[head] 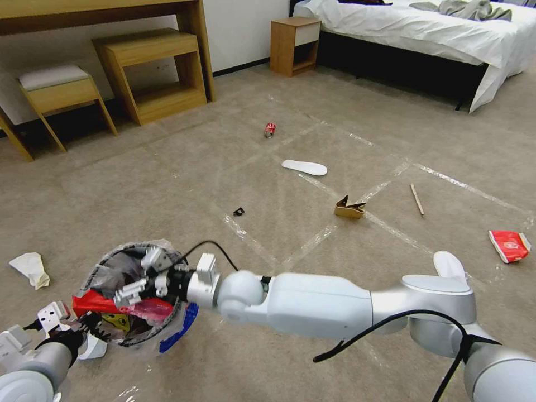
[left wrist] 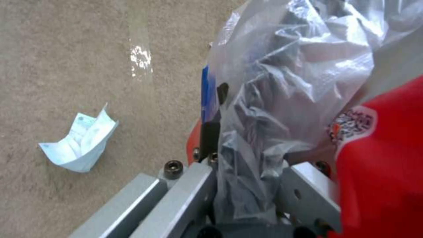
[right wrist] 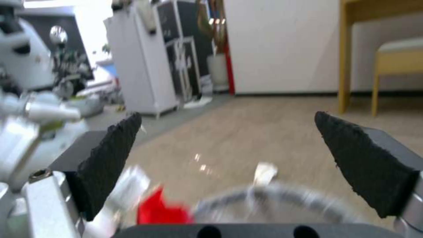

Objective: Pick up the trash bin and place the garbage on the floor into it.

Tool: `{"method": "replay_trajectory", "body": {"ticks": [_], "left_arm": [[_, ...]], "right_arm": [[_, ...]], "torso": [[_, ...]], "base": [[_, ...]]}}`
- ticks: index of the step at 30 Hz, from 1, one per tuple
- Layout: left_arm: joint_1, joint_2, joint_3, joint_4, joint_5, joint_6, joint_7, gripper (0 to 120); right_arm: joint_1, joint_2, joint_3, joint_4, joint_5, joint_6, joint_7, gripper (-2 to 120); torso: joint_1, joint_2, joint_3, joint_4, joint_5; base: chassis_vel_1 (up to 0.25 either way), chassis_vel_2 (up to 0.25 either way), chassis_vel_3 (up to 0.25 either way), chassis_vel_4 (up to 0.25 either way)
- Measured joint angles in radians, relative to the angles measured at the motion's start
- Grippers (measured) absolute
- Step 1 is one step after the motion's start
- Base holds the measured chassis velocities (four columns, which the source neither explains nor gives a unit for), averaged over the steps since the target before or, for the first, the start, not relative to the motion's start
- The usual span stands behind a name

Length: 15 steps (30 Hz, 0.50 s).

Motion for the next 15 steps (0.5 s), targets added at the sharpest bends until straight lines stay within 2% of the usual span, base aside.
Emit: {"method": "replay_trajectory", "body": {"ticks": [9,11,15], "left_arm": [[0.002,0.003,-0.003,0.0,0.0,0.0,0.001,0],[0.003,0.001,-0.003,0.009,0.015,-0.007,0.009,0],[0.0,0.001,-0.006,0.013,0.026,-0.013,0.018,0]], "right_arm": [[0.008,-0.022,0.097,0.02,0.007,0.003,-0.003,100],[0.008,-0.045,0.193,0.067,0.007,0.006,0.002,100],[0.01,-0.065,0.272,0.093,0.008,0.007,0.009,100]], "torso": [[0.0,0.0,0.0,0.0001,0.0],[0.0,0.0,0.0,0.0001,0.0],[0.0,0.0,0.0,0.0002,0.0]], "base": [[0.0,0.0,0.0,0.0],[0.0,0.0,0.0,0.0],[0.0,0.0,0.0,0.0]]}}
